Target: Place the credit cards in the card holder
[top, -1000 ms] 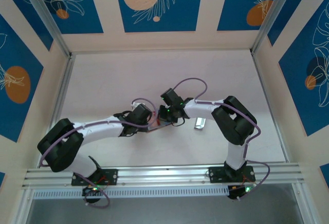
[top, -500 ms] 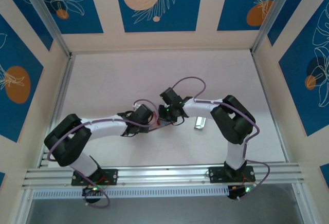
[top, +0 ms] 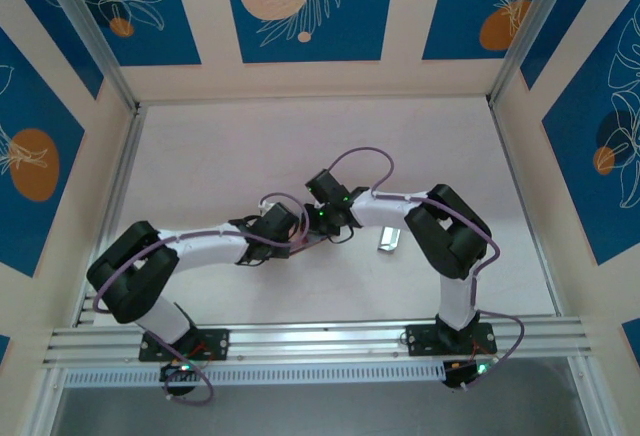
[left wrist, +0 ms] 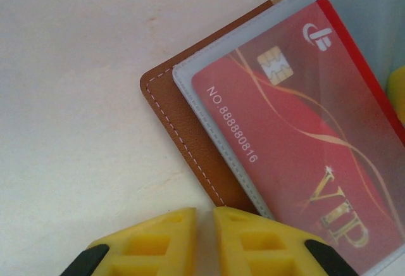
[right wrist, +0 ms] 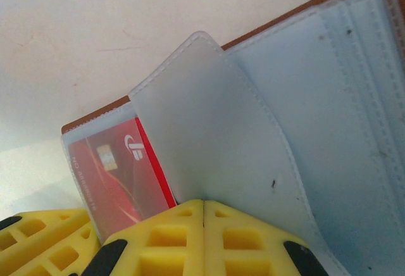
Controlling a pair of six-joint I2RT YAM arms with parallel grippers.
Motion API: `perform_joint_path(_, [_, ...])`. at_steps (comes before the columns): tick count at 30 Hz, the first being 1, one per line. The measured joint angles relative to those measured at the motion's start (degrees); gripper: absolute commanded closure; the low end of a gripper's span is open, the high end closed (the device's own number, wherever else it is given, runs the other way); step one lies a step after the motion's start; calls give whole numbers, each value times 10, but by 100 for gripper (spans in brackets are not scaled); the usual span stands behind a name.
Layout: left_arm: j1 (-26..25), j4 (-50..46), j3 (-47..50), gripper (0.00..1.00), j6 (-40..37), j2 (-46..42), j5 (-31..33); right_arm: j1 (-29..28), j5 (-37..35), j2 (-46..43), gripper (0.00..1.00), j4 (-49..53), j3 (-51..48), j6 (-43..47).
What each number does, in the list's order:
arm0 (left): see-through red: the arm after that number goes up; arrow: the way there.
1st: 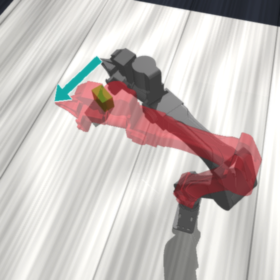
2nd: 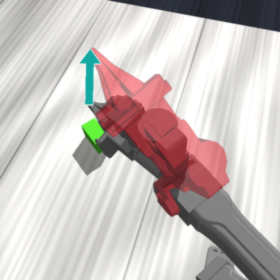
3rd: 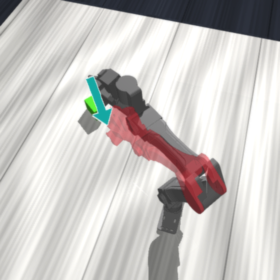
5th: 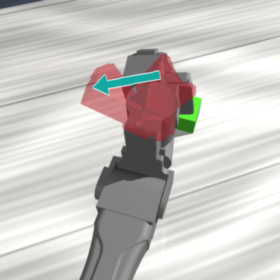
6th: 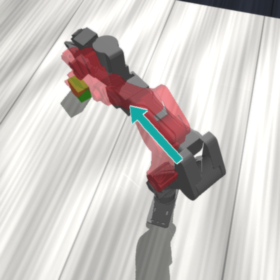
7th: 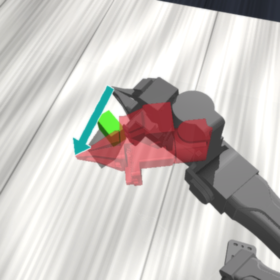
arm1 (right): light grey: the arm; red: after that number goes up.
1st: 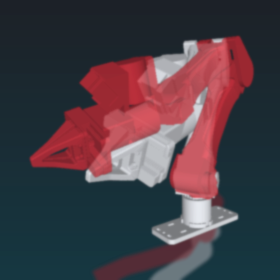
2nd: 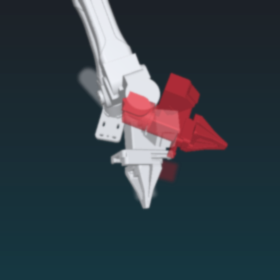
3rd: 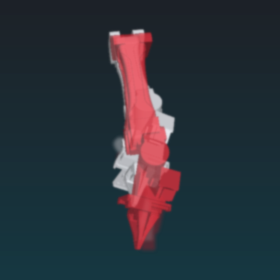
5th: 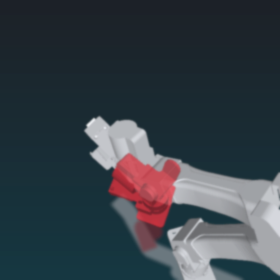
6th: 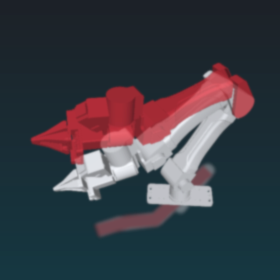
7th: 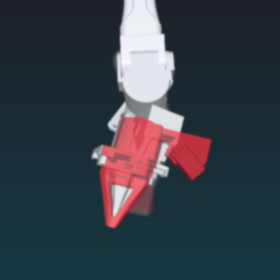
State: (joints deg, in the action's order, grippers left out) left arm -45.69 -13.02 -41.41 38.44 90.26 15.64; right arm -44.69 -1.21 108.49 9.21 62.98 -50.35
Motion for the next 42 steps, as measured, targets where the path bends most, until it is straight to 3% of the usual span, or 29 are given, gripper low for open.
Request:
perform_joint_path(14, [0, -3, -3, 85, 0, 2, 0, -21, -50, -10, 100, 21, 4, 14])
perform_joint_path(17, [0, -3, -3, 85, 0, 2, 0, -21, -48, -27, 95, 63, 12, 38])
perform_joint_path(22, [0, -3, -3, 85, 0, 2, 0, -11, -68, -71, 75, 150, 72, 96])
perform_joint_path(30, [0, -1, -3, 85, -5, 2, -2, 26, -157, -103, 64, 266, 112, 151])
perform_joint_path(37, [0, -1, -3, 86, -11, 3, -2, 35, -205, -50, 64, 311, 111, 161])
perform_joint_path(40, [0, -1, -3, 86, -11, 3, -2, 33, -214, -26, 70, 318, 111, 163])
perform_joint_path(42, [0, -1, -3, 86, -11, 3, -2, 32, -215, -16, 79, 320, 111, 166])
